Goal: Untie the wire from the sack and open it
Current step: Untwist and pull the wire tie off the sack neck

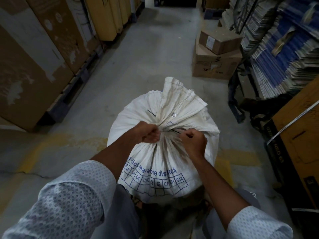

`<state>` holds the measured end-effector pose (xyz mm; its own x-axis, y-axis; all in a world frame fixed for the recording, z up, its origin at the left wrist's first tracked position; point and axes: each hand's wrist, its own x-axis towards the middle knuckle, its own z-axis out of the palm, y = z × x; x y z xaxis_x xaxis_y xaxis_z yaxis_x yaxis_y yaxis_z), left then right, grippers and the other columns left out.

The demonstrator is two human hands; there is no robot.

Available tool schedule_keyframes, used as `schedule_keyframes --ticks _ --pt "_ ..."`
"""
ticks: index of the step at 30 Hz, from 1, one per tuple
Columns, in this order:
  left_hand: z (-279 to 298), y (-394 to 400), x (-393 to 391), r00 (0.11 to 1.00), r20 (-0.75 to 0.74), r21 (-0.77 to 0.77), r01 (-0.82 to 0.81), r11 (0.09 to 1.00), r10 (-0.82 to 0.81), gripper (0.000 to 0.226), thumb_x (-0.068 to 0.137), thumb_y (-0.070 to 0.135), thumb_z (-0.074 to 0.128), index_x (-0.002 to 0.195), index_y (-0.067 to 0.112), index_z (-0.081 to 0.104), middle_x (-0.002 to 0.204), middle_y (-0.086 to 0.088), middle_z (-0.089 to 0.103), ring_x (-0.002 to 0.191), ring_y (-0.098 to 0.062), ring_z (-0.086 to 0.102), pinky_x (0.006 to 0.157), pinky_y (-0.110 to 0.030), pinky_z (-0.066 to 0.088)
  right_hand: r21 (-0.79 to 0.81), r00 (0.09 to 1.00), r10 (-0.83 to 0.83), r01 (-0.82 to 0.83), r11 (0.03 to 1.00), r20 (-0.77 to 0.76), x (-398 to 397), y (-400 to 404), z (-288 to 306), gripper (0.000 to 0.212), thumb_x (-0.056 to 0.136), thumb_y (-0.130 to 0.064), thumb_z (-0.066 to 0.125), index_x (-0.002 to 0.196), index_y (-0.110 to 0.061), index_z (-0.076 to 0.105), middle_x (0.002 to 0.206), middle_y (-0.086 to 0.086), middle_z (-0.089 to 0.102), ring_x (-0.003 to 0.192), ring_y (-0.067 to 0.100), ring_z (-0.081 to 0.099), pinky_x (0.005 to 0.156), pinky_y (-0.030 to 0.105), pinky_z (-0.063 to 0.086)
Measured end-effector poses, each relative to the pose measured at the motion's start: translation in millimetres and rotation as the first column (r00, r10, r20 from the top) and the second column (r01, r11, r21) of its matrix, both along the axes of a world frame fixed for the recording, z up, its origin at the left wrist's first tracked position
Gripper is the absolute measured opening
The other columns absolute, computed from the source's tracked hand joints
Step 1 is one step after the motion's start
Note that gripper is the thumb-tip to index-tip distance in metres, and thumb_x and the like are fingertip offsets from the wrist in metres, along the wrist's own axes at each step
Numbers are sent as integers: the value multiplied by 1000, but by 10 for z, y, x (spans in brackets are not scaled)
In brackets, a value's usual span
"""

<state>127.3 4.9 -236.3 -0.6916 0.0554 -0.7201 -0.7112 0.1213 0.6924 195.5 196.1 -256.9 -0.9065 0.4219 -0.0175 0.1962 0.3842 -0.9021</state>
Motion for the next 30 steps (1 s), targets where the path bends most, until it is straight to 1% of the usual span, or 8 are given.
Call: schedule_keyframes --ticks 3,6,10,14,18,24,27,30 --pt "-24 247 195 972 157 167 150 974 -176 34 91 33 69 95 -1 70 89 -16 75 76 -22 75 61 -28 62 -80 999 -46 46 996 -2 147 105 102 8 65 -20 72 61 -15 67 55 -4 66 55 15 66 56 28 52" --pt "-82 601 395 978 188 344 16 939 -86 42 91 33 69 107 -5 67 94 -19 75 88 -26 74 69 -35 64 -165 998 -52 58 985 38 352 212 210 10 67 -20 73 63 -14 66 57 2 68 51 19 66 45 29 50" --pt "-23 1008 658 967 235 494 -205 845 98 23 95 18 64 85 -3 66 67 -13 75 58 -22 74 57 -35 62 -315 993 10 27 949 115 632 473 330 15 73 -17 79 68 -8 68 57 4 66 46 11 58 45 22 46" --pt "8 1355 820 975 214 532 -169 830 61 20 98 14 58 85 0 66 66 -12 75 56 -20 74 53 -33 62 -362 984 -2 68 930 180 867 900 433 11 76 -10 76 69 -7 68 58 7 63 49 15 55 48 25 47" --pt "17 1680 936 990 134 500 -28 866 -46 15 98 11 59 90 0 66 72 -15 75 62 -26 75 55 -35 63 -304 971 -58 130 944 234 1134 1373 464 16 77 -5 72 63 -9 65 54 8 60 43 15 51 43 22 44" --pt "162 2239 974 973 -134 244 217 945 -189 7 88 5 71 87 4 64 59 -6 68 49 -13 68 46 -22 54 -404 946 -116 238 884 303 1665 1986 410 9 81 -6 74 85 1 71 64 12 61 55 18 55 47 23 40" --pt "198 2587 987 965 -169 169 229 959 -200 7 88 8 70 84 12 65 75 -4 71 60 -13 68 50 -19 49 -456 932 -172 309 835 318 1890 2199 379 7 82 -6 76 79 -3 70 64 11 62 59 20 56 50 25 40" --pt "103 2912 990 933 -221 137 319 938 -285 10 87 9 72 96 8 68 76 -4 72 53 -10 67 52 -19 46 -450 913 -240 375 811 329 2081 2411 246 11 81 -9 77 73 -7 70 61 9 63 55 18 57 51 24 43"
